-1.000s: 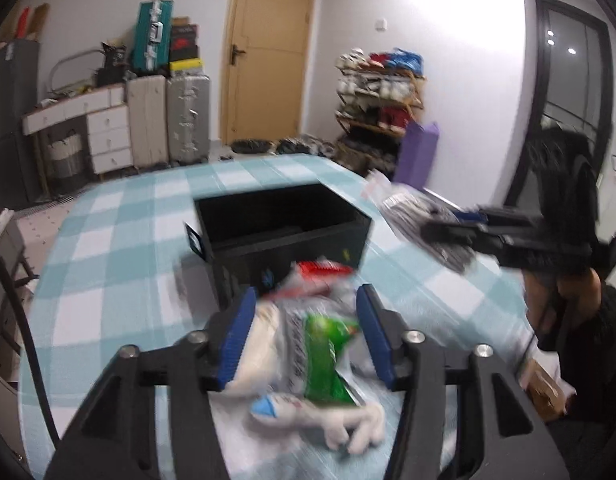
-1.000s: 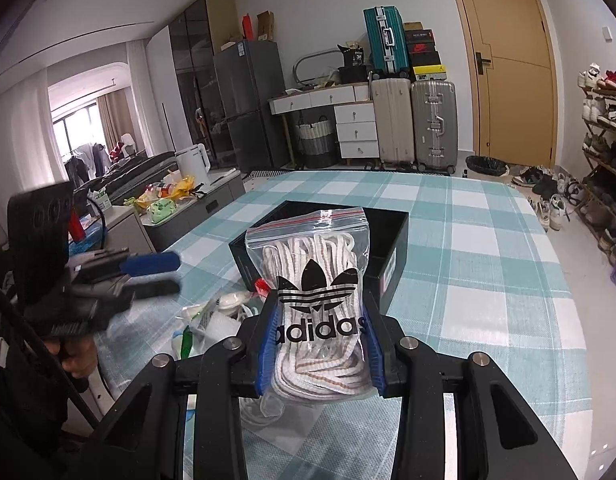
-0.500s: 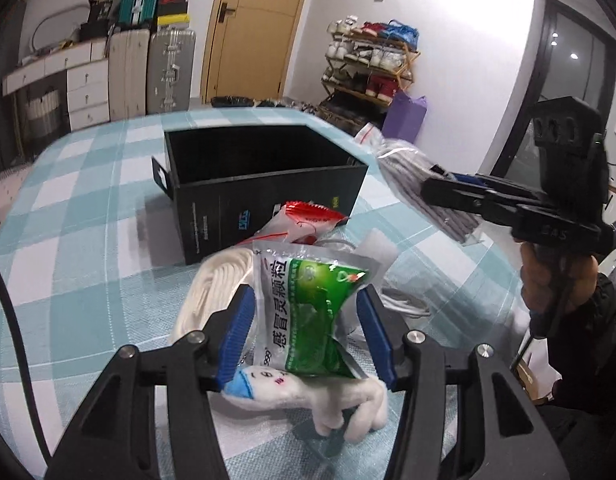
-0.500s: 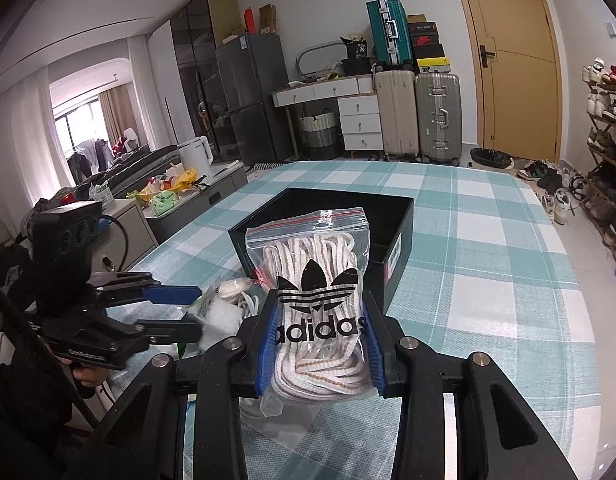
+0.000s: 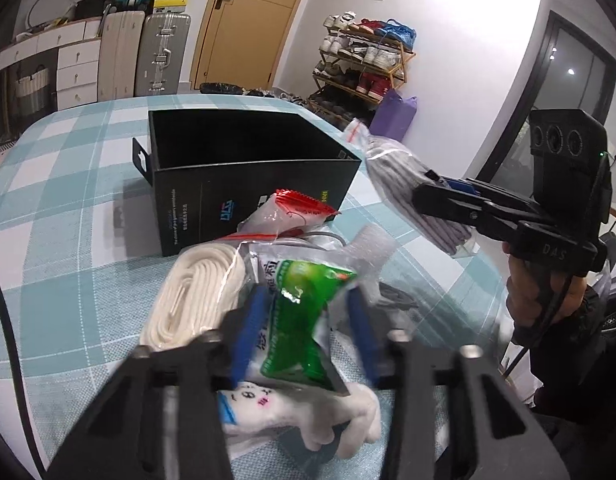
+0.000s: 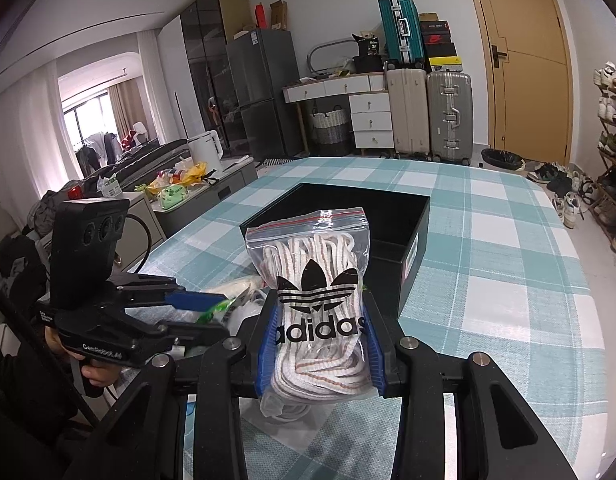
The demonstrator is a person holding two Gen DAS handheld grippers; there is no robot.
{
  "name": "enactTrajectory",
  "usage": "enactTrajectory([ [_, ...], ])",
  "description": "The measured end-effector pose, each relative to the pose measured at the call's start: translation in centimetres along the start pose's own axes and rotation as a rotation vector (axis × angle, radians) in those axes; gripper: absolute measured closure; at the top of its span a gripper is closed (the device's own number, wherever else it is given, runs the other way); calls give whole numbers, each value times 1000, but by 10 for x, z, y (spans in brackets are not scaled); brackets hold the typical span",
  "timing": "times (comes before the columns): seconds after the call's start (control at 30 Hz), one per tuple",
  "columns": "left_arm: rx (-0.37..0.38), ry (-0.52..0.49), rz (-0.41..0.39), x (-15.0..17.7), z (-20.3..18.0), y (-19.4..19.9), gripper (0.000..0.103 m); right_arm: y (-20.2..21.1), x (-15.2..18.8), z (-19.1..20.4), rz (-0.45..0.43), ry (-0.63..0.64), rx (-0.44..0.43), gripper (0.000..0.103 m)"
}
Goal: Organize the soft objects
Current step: 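Lift the Adidas lace bag with the right gripper while the left lifts the green packet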
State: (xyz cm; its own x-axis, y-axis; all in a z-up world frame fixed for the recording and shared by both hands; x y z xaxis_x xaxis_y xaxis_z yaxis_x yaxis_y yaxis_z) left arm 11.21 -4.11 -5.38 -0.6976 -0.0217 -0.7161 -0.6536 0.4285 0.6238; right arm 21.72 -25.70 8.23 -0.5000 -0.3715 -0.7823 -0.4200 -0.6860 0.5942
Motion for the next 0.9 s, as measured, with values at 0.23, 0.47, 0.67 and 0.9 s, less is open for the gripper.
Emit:
enactTrajectory([
  [0.23,-28,-7,-35,0,-3,8,88,-1,0,1,0,2,1,65],
  [0.47,-61,-10,-115,-17,-5,35,88,3,-3,2,-19,4,17,65],
  [0.67,-118,1,-186,-41,3,52,88,9,-10,2,-37,-9,36,65],
  [0.9,-162,-14,-235,-69,8,56,88,11,-28,-1,-53,-25,61,65],
])
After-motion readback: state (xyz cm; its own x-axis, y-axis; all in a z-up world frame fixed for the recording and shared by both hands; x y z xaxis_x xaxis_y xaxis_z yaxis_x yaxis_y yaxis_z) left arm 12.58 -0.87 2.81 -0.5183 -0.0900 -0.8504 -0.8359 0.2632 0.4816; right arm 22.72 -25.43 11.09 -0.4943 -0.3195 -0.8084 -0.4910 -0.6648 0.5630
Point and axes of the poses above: each gripper's, at about its wrist camera, not at the fingertips, and y roughly against the way its jaws point, z to its left, x to its underside, the point moved 9 cm from there along -y, roughly the way its jaws point
